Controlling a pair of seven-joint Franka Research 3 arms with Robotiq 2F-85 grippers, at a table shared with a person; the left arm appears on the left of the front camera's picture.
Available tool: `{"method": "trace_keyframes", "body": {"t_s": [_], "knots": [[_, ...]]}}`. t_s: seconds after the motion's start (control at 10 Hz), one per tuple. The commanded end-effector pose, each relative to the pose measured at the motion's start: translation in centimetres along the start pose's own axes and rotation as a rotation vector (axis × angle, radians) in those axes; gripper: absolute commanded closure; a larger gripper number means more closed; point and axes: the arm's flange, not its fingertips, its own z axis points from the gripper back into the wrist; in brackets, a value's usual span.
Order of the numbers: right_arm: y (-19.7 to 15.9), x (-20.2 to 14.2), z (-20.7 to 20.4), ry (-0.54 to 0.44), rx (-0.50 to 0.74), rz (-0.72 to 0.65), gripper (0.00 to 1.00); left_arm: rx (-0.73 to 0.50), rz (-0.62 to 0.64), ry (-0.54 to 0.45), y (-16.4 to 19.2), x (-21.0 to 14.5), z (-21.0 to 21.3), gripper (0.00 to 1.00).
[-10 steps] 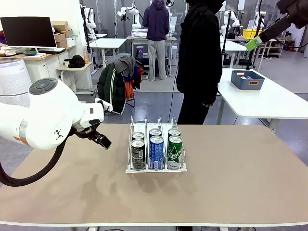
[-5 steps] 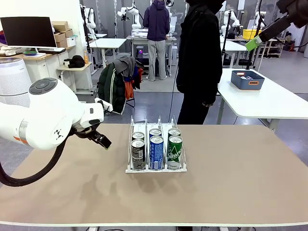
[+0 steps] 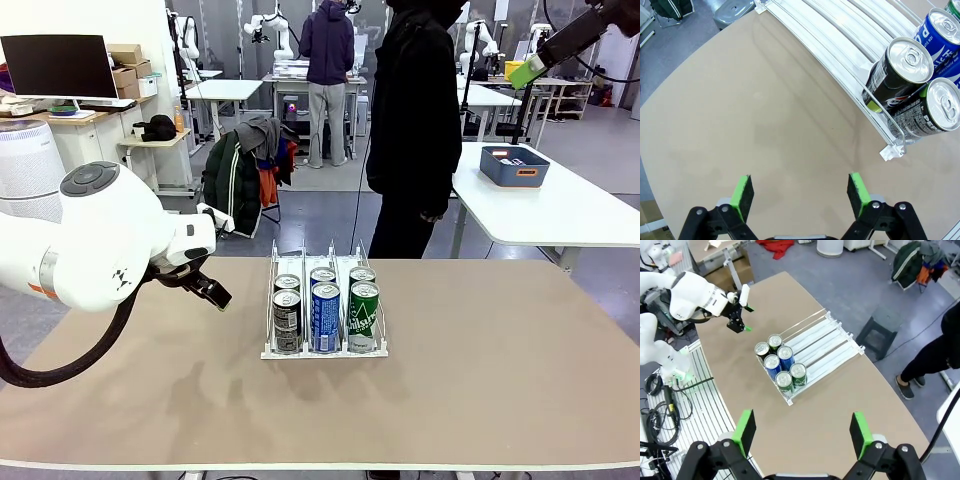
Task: Fill the beverage cans into the dispenser.
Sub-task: Pick up the Ionic drink handed by the human.
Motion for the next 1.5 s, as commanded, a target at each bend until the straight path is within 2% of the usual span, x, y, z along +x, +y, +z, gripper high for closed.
{"method": "trace_keyframes", "body": {"t_s": [0.0, 1.1, 1.4], "knots": [[0.7, 0.3, 0.4, 0.044, -0.055, -0.023, 0.00, 0.000, 0.003, 0.001, 0.1, -0.1, 0.0, 0.00], [0.5, 0.1, 0.7, 0.028, -0.045, 0.004, 0.00, 0.000, 0.000, 0.000, 0.0, 0.0, 0.0, 0.00], [0.5, 0.1, 0.7, 0.028, -0.045, 0.004, 0.00, -0.252, -0.079, 0.100, 0.5, 0.5, 7.1, 0.00]]}}
